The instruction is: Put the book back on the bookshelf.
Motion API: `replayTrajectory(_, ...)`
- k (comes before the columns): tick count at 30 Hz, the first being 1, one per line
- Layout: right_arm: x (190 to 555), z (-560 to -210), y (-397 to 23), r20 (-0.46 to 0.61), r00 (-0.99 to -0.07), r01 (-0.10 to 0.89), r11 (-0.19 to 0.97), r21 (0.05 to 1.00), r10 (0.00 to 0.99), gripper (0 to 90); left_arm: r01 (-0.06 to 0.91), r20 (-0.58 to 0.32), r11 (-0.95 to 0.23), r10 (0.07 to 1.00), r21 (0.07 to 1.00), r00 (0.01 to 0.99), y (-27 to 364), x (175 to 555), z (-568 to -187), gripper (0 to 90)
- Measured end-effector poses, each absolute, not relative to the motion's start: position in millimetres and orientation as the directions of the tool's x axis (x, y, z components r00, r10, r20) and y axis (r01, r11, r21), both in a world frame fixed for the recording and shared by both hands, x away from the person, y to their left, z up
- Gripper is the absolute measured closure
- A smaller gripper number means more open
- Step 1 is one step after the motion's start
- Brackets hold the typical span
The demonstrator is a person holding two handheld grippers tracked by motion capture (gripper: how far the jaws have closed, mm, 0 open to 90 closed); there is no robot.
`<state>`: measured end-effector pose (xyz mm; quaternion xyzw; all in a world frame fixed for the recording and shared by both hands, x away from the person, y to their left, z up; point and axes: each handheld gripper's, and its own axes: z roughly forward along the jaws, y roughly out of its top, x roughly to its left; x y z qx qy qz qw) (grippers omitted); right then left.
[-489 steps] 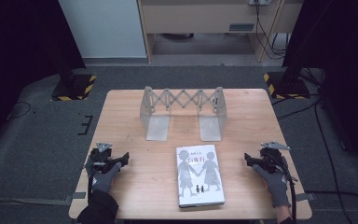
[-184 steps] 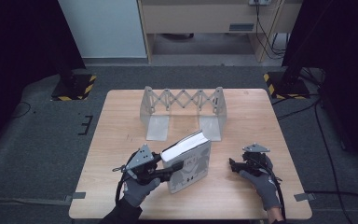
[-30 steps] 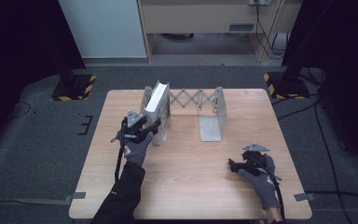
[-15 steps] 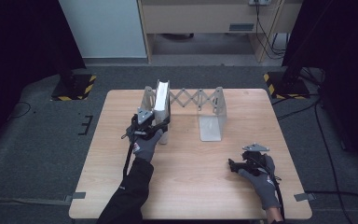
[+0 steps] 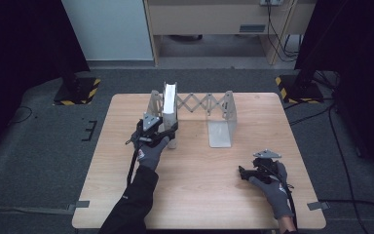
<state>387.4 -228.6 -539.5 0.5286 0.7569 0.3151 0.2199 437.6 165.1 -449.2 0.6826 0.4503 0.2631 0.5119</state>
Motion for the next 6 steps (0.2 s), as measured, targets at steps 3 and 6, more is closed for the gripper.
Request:
replayTrajectory(3,387,-540,-229,0.001,-0.344,0.662,0.242,0.710,0.939,2.9,0.377,-0.101,-0.092,0.882,0.922,0.461,180,420,-454,28.6)
replayTrajectory(6,387,-539,-229,0.002,-0.343,0.663,0.241,0.709,0.939,2.9,0.418,-0.123,-0.097,0.875,0.903,0.468,191,408,-460,27.7)
